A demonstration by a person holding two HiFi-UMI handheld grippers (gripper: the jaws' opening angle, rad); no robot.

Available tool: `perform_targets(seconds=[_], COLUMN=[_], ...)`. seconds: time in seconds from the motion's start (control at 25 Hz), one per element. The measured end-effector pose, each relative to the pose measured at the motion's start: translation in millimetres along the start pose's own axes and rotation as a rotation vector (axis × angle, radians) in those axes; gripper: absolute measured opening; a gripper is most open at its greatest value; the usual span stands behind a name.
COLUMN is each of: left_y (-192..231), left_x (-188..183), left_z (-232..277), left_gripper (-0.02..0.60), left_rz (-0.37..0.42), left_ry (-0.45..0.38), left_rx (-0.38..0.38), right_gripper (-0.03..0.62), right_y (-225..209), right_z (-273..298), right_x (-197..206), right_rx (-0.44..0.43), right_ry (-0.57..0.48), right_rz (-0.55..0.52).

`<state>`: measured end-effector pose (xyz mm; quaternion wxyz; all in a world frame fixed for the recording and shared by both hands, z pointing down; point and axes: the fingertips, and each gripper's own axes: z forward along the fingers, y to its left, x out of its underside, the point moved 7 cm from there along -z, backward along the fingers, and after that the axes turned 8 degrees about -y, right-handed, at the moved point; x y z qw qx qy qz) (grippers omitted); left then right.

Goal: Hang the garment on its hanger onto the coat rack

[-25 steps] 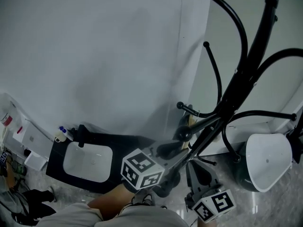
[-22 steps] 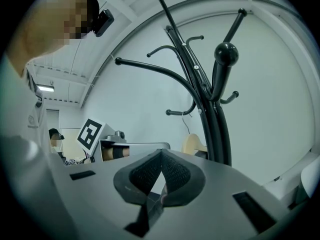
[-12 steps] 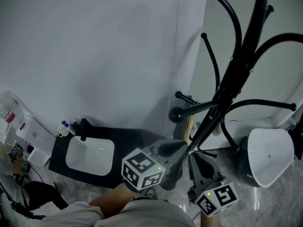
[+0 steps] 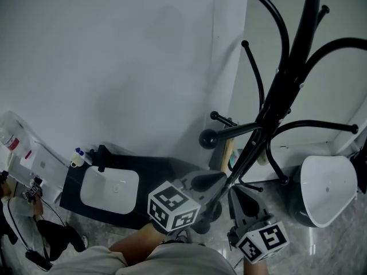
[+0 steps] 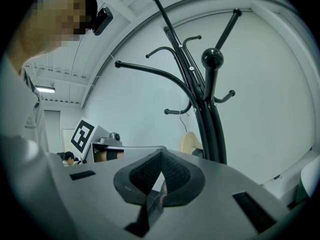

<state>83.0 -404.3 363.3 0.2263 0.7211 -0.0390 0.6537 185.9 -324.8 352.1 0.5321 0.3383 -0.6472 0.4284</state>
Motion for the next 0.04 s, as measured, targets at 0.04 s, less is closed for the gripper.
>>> perform_targets(seconds=[0.04], left_y=[-0.2], left_x=[0.0], left_z=[0.4], left_gripper=[0.006], left_rz=[-0.001], left_ry=[0.0], left_rx=[0.001], right_gripper=[0.014], right_y=[-0.3], right_z=[-0.2], right_x=[-0.2], right_rx=[0.0], right_ry=[0.001], right_rz=[-0.001])
